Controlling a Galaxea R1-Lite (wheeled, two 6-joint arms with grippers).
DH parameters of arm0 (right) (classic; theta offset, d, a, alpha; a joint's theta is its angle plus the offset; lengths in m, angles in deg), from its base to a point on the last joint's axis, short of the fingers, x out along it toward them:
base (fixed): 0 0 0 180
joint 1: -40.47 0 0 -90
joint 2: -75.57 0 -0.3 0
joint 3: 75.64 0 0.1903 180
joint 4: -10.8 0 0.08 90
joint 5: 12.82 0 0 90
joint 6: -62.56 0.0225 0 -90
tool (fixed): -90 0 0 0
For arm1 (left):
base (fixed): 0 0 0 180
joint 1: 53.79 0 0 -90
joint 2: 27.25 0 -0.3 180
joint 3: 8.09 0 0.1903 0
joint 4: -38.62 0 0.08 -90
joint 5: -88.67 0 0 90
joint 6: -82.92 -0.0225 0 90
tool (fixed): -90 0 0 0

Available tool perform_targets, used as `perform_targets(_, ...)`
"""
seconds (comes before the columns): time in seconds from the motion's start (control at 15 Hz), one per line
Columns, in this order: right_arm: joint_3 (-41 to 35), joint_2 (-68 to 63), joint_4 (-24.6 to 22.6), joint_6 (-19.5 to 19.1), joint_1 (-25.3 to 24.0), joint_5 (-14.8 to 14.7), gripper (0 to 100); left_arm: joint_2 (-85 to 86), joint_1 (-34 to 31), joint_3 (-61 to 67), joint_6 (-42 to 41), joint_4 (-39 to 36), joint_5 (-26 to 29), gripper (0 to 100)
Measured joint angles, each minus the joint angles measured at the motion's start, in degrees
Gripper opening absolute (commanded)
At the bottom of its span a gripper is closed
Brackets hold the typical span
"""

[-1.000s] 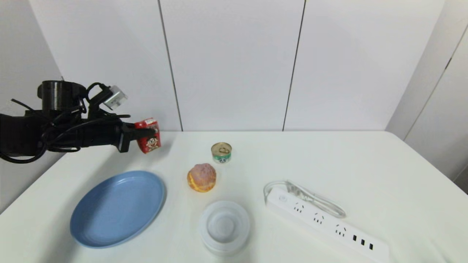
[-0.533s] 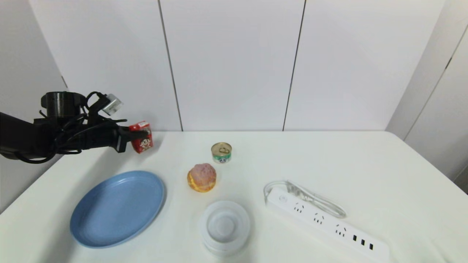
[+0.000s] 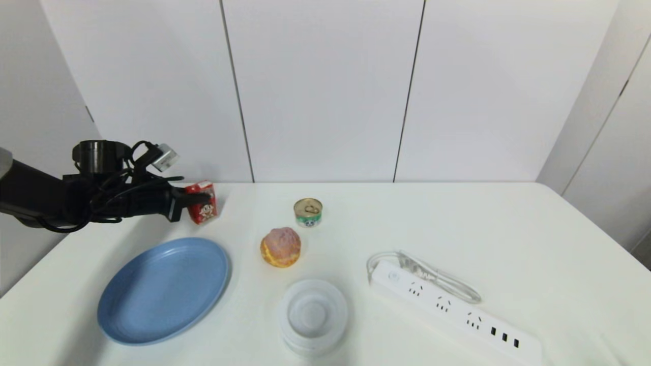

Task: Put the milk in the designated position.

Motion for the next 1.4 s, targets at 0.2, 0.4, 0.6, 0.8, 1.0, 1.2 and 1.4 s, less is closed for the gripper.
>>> perform_targets(0.2,0.00,0.00,0.00,0.00,0.00,-0.02,100,-0.77,0.05,-0.17,0.00,-0.05,0.05,100)
perform_targets(0.4,0.00,0.00,0.00,-0.04,0.00,-0.02,100,-1.10,0.11,-0.33,-0.16,0.09,0.06,100)
perform_targets(0.6,0.00,0.00,0.00,-0.02,0.00,-0.02,100,-0.83,0.11,-0.52,-0.02,0.35,0.05,100)
perform_targets(0.8,0.00,0.00,-0.01,-0.02,0.00,-0.02,100,1.74,0.05,-0.60,0.52,3.08,0.05,100)
perform_targets(1.0,0.00,0.00,0.00,0.00,0.00,-0.02,100,6.95,0.33,-0.50,0.96,8.35,0.00,100)
perform_targets(1.2,0.00,0.00,0.00,0.00,0.00,-0.02,100,14.93,0.91,-0.27,2.67,13.67,-0.13,100)
perform_targets(1.4,0.00,0.00,0.00,-0.02,0.00,-0.02,100,25.09,1.23,2.29,4.94,16.04,-3.08,100)
